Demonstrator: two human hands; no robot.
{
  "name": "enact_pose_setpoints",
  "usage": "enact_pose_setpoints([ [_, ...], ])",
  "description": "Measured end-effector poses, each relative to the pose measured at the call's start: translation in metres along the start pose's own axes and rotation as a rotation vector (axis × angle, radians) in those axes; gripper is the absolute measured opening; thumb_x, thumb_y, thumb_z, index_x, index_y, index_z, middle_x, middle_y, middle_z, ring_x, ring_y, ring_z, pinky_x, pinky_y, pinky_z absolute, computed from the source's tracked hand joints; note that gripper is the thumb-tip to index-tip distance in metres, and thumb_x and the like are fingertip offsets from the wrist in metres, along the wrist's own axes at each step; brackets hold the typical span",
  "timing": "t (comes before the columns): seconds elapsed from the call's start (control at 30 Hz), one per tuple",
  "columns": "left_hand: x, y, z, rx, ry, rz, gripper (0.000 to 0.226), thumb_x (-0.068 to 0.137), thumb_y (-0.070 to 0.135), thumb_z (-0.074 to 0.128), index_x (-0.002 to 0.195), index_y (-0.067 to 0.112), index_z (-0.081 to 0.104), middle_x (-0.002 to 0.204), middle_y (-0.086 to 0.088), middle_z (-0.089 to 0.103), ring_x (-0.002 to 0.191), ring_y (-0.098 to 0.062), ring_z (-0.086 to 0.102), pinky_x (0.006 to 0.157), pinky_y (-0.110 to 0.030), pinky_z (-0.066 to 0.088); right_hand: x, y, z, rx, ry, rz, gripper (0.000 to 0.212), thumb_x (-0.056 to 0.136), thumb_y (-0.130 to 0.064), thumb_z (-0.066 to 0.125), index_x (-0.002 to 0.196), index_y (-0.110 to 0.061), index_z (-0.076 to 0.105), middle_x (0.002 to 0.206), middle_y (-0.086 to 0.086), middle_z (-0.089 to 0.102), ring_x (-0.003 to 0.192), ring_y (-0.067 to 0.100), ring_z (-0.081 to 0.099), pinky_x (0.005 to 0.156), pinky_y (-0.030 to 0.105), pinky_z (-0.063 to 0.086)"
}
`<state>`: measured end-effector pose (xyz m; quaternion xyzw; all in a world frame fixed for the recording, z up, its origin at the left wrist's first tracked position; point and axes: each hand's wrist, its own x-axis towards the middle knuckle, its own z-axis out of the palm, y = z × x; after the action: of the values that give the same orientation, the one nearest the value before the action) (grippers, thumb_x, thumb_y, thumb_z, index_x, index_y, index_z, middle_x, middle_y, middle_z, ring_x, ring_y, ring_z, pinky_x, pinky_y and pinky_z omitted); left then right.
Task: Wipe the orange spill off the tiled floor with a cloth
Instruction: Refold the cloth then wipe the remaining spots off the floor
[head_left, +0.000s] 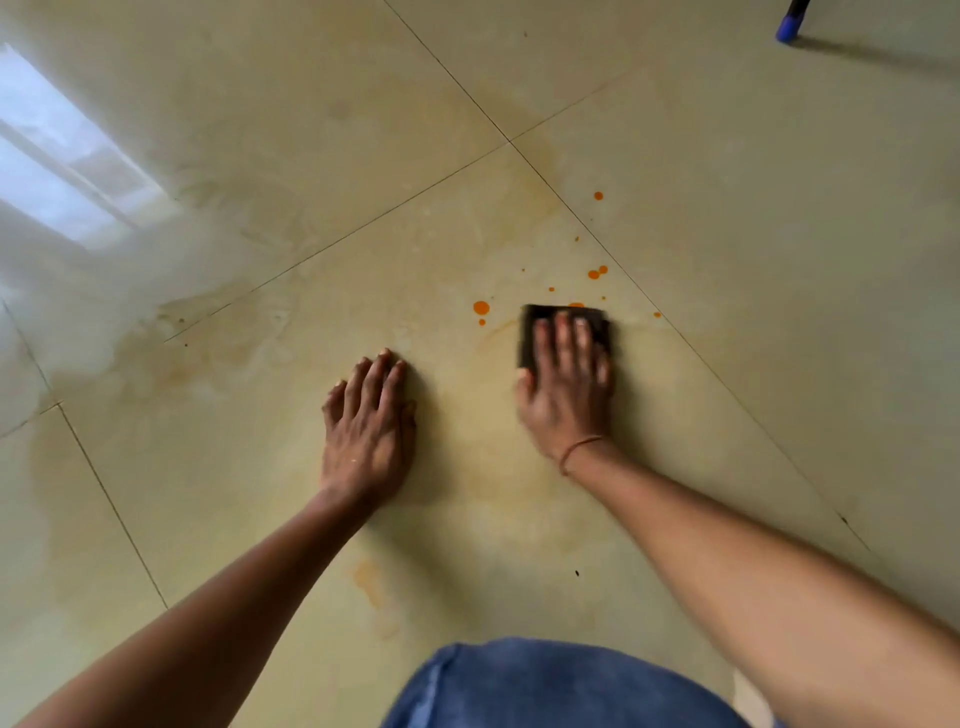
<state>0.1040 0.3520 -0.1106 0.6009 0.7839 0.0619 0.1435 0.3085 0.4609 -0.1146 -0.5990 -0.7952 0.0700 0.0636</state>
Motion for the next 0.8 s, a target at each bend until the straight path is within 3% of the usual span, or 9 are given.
enact_pose_setpoints([
  [0.1, 0.003, 0.000, 0.001, -0.024, 0.003, -0.008, 0.058, 0.096, 0.039, 0.021, 0.148, 0.014, 0.031, 0.157, -0.009, 0.025, 0.146, -0.028, 0.016, 0.115, -0.043, 0.011, -0.081, -0.031, 0.006, 0.019, -0.123, -0.308, 0.068, 0.086, -0.042, 0.044, 0.149, -0.017, 0.036, 0.156, 0.011, 0.031, 0.144, 0.028, 0.028, 0.114, 0.047, 0.024],
  [0.2, 0.003, 0.001, -0.002, -0.035, -0.004, -0.013, 0.056, 0.096, 0.039, 0.026, 0.145, 0.013, 0.034, 0.156, -0.009, 0.028, 0.145, -0.029, 0.020, 0.114, -0.045, 0.014, -0.118, 0.011, -0.013, 0.056, -0.203, -0.508, 0.071, 0.082, -0.043, 0.047, 0.149, -0.019, 0.037, 0.157, 0.008, 0.030, 0.144, 0.026, 0.028, 0.110, 0.048, 0.030],
  [0.3, 0.014, -0.003, -0.004, -0.042, 0.039, -0.009, 0.060, 0.095, 0.040, 0.035, 0.147, 0.011, 0.030, 0.156, -0.010, 0.027, 0.144, -0.029, 0.023, 0.112, -0.042, 0.013, -0.023, 0.011, -0.003, 0.022, -0.100, -0.315, 0.067, 0.085, -0.043, 0.042, 0.147, -0.017, 0.040, 0.154, 0.010, 0.036, 0.142, 0.028, 0.031, 0.110, 0.049, 0.031],
  [0.37, 0.035, -0.007, -0.007, -0.039, 0.091, -0.034, 0.066, 0.096, 0.043, 0.034, 0.152, 0.011, 0.020, 0.160, -0.009, 0.018, 0.147, -0.026, 0.015, 0.114, -0.039, 0.008, 0.031, -0.017, 0.001, -0.015, -0.052, -0.108, 0.066, 0.087, -0.045, 0.038, 0.147, -0.017, 0.039, 0.154, 0.010, 0.035, 0.143, 0.029, 0.030, 0.114, 0.049, 0.025],
  [0.4, 0.050, -0.008, -0.010, -0.042, 0.102, -0.055, 0.067, 0.097, 0.045, 0.032, 0.152, 0.011, 0.016, 0.161, -0.008, 0.013, 0.148, -0.025, 0.011, 0.115, -0.039, 0.007, 0.033, -0.027, 0.005, -0.021, -0.043, -0.103, 0.066, 0.087, -0.045, 0.037, 0.147, -0.017, 0.039, 0.155, 0.010, 0.035, 0.143, 0.029, 0.029, 0.115, 0.048, 0.024],
  [0.53, 0.085, -0.014, -0.015, -0.061, 0.049, -0.123, 0.067, 0.098, 0.047, 0.025, 0.153, 0.011, 0.012, 0.162, -0.007, 0.008, 0.149, -0.024, 0.005, 0.118, -0.041, 0.007, -0.052, -0.003, -0.003, -0.005, -0.171, -0.494, 0.069, 0.086, -0.043, 0.044, 0.149, -0.019, 0.035, 0.157, 0.008, 0.031, 0.145, 0.027, 0.026, 0.113, 0.048, 0.027],
  [0.6, 0.085, -0.013, -0.011, -0.034, 0.041, -0.127, 0.068, 0.098, 0.048, 0.021, 0.154, 0.012, 0.009, 0.162, -0.005, 0.007, 0.149, -0.022, 0.002, 0.119, -0.041, 0.006, -0.034, 0.024, -0.005, 0.017, -0.169, -0.526, 0.069, 0.084, -0.043, 0.042, 0.149, -0.019, 0.037, 0.156, 0.009, 0.033, 0.144, 0.027, 0.027, 0.111, 0.048, 0.029],
  [0.73, 0.085, -0.013, -0.009, -0.005, 0.065, -0.128, 0.066, 0.098, 0.046, 0.020, 0.154, 0.012, 0.009, 0.162, -0.003, 0.007, 0.149, -0.021, 0.002, 0.119, -0.038, 0.005, 0.112, -0.014, 0.000, 0.014, -0.079, -0.036, 0.069, 0.087, -0.047, 0.029, 0.148, -0.016, 0.036, 0.156, 0.012, 0.032, 0.144, 0.031, 0.025, 0.115, 0.049, 0.019],
  [0.8, 0.086, -0.014, -0.008, 0.008, 0.069, -0.122, 0.064, 0.099, 0.044, 0.021, 0.153, 0.012, 0.012, 0.162, -0.004, 0.008, 0.149, -0.021, 0.004, 0.118, -0.038, 0.006, 0.115, -0.044, 0.011, 0.023, -0.027, -0.075, 0.068, 0.086, -0.044, 0.031, 0.147, -0.015, 0.038, 0.155, 0.012, 0.033, 0.144, 0.031, 0.028, 0.114, 0.047, 0.019],
])
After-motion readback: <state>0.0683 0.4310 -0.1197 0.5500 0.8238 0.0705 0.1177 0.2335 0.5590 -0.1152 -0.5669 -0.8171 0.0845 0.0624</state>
